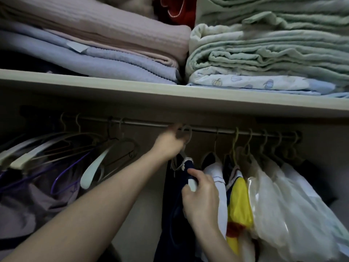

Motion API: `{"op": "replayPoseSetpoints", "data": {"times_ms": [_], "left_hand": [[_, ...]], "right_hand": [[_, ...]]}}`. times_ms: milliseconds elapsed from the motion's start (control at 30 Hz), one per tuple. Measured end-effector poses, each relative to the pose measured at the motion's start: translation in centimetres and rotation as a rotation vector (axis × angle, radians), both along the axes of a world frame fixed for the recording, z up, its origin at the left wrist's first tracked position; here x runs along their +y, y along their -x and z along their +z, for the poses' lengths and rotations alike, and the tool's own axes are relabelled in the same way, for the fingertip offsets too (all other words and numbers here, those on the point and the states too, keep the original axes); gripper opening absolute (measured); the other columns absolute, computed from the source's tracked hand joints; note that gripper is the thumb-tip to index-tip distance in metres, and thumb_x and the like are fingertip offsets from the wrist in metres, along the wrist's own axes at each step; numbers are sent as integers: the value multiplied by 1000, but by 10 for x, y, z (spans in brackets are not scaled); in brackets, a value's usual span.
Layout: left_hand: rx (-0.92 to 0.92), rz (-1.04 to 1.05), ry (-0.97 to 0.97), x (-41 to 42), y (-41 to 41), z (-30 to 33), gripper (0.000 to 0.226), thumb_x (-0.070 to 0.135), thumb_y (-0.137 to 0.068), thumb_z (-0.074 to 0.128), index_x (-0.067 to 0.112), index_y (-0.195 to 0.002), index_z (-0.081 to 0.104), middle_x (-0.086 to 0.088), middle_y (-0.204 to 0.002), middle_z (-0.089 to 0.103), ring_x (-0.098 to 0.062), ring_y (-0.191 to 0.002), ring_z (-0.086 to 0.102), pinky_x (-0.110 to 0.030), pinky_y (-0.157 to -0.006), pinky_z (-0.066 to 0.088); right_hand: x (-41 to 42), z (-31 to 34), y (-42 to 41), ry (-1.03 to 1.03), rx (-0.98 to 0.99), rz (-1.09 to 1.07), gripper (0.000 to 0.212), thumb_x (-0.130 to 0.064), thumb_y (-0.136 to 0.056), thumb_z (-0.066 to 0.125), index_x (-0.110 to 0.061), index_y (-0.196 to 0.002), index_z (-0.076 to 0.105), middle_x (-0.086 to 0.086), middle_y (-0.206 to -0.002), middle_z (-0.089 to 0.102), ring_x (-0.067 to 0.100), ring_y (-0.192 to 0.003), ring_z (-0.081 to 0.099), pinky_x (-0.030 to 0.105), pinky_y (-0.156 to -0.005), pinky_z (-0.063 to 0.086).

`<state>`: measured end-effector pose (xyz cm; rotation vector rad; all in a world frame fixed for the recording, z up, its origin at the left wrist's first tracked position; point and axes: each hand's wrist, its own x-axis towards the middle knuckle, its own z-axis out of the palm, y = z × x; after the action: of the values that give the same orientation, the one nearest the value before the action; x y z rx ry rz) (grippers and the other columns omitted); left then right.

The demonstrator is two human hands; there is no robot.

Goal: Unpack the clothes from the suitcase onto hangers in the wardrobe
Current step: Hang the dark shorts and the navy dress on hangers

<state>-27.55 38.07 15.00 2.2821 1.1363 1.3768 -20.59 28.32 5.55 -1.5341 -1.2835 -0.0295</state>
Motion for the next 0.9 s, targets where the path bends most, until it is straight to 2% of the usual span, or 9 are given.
{"op": "replayPoseSetpoints", "data": {"times_ms": [100, 167, 267, 333, 533, 667, 700, 767, 900], "left_hand": [[73, -10, 26, 24, -37, 23, 70, 34, -89, 59, 10, -145, 25, -9, -151, 27, -23, -137, 29, -25, -106, 27], [159, 67, 12, 39, -48, 27, 67, 33, -87, 61, 8, -142, 32, -11, -147, 35, -25, -134, 34, -28, -104, 30], [70, 58, -41, 52, -55, 27, 30, 27, -83, 65, 5, -104, 61, -16, -112, 63, -25, -101, 58, -29, -78, 41], [10, -25, -57, 57, -57, 27, 14, 22, -79, 70, 11, -76, 62, -17, -87, 67, -17, -77, 57, -24, -63, 35], [-93, -181, -32, 65, -59, 28, 20, 32, -68, 68, 19, -62, 53, -11, -69, 57, -15, -70, 53, -28, -66, 38], [-167, -210, 38, 65, -66, 29, 24, 38, -70, 72, 19, -75, 60, -4, -81, 61, -12, -79, 56, -26, -78, 37], [-162, -205, 54, 64, -67, 28, 25, 39, -75, 70, 21, -92, 63, -1, -97, 63, -11, -91, 59, -23, -85, 37], [-94, -138, 82, 63, -69, 24, 60, 44, -82, 64, 13, -131, 49, -3, -135, 50, -16, -124, 48, -22, -100, 33], [43, -65, 44, 60, -67, 13, 55, 35, -91, 55, 5, -136, 44, -10, -143, 42, -22, -132, 38, -21, -100, 28]], "right_hand": [[1, 1, -4, 11, -18, 13, 43, -13, -87, 55, -28, -127, 51, -10, -127, 49, 7, -116, 47, 10, -83, 30], [0, 3, -9, -2, -12, 26, 42, -14, -88, 54, -29, -127, 50, -13, -127, 49, 4, -116, 46, 7, -82, 28], [-1, 7, -19, -17, -2, 13, 42, -15, -87, 54, -30, -126, 51, -15, -127, 49, 1, -115, 46, 5, -82, 27], [-2, 9, -25, -14, 0, 6, 42, -15, -87, 53, -31, -126, 51, -16, -127, 49, 0, -113, 46, 5, -81, 26], [0, 16, -33, -22, 12, 13, 41, -16, -88, 53, -32, -126, 50, -16, -127, 47, 4, -112, 50, 12, -88, 36], [5, 22, -41, -25, -10, -37, 41, -17, -90, 52, -30, -129, 48, -14, -129, 46, 5, -114, 49, 13, -88, 34], [7, 25, -43, -25, -21, -58, 41, -17, -90, 51, -29, -130, 47, -12, -129, 46, 6, -115, 49, 13, -87, 34], [13, 31, -46, -12, -41, -96, 41, -17, -92, 48, -27, -132, 45, -9, -131, 45, 9, -115, 50, 15, -85, 34], [30, 39, -47, 57, -83, -168, 41, -15, -95, 43, -22, -135, 42, -1, -134, 43, 17, -117, 50, 22, -86, 38]]}}
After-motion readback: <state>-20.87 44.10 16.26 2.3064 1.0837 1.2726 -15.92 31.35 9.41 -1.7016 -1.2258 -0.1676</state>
